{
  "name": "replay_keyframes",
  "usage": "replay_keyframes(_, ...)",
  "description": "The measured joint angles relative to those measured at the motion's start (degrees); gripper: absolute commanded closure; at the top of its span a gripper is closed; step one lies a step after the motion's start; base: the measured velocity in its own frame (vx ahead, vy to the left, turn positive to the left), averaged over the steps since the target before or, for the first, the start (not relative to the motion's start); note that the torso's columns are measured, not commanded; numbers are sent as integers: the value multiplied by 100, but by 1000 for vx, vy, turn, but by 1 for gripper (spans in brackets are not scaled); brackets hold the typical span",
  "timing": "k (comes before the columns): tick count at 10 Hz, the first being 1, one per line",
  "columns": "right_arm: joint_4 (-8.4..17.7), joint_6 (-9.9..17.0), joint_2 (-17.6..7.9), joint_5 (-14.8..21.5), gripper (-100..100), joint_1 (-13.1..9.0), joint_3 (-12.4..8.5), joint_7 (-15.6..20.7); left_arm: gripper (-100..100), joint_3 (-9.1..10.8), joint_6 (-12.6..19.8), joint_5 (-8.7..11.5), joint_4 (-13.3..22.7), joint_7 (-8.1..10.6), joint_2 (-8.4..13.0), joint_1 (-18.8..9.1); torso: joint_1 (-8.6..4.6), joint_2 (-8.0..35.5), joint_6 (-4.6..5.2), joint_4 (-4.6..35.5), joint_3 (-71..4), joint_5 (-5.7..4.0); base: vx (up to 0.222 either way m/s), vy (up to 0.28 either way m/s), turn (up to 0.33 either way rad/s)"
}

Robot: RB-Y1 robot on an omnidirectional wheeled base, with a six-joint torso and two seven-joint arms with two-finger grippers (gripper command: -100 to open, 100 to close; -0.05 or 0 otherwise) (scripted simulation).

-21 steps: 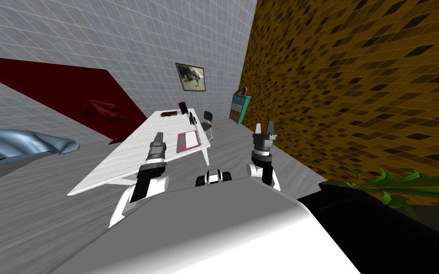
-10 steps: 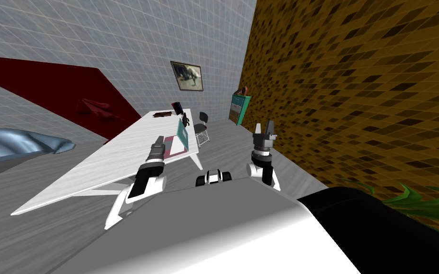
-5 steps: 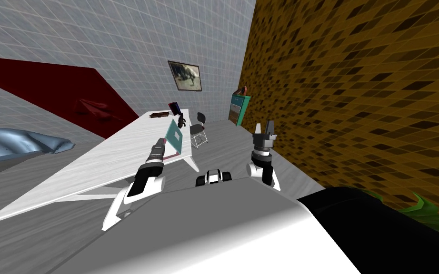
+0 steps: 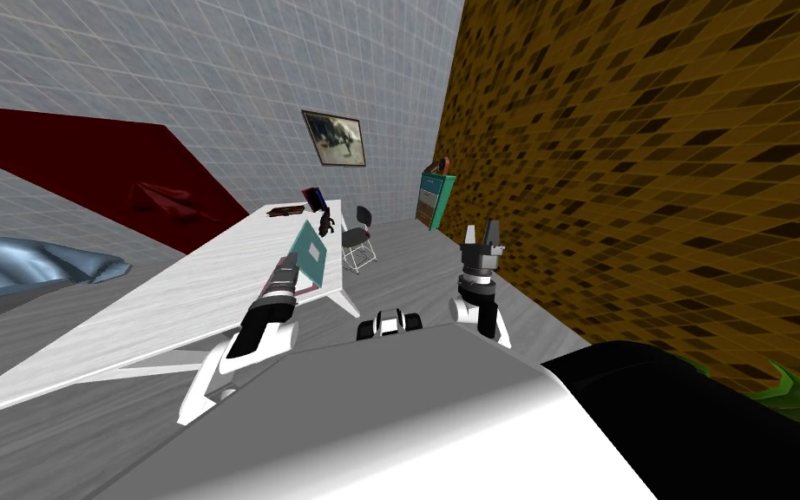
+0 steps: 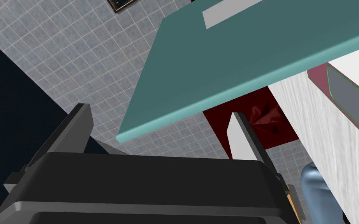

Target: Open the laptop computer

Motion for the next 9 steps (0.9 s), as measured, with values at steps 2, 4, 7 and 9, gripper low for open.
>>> replay_keyframes(2,0,0,0,0,0,-1,0,0,100,2,-30,56,12,34,-47,-40,19,9,3,0,12,25,-25,81,63)
replay_keyframes(4,1,1,-1,0,0,-1,0,0,100,-19,-49,229,39,220,-186,-126,27,-7,10,-10,7,35,-36,112,25)
replay_keyframes(7,0,0,-1,0,0,-1,0,0,100,-57,-58,484,112,504,-373,-220,-15,-25,7,-14,-12,5,-32,95,49)
replay_keyframes(9,0,0,-1,0,0,-1,-1,0,100,-72,-44,715,206,740,-526,-322,-13,1,5,4,3,-1,-31,93,25)
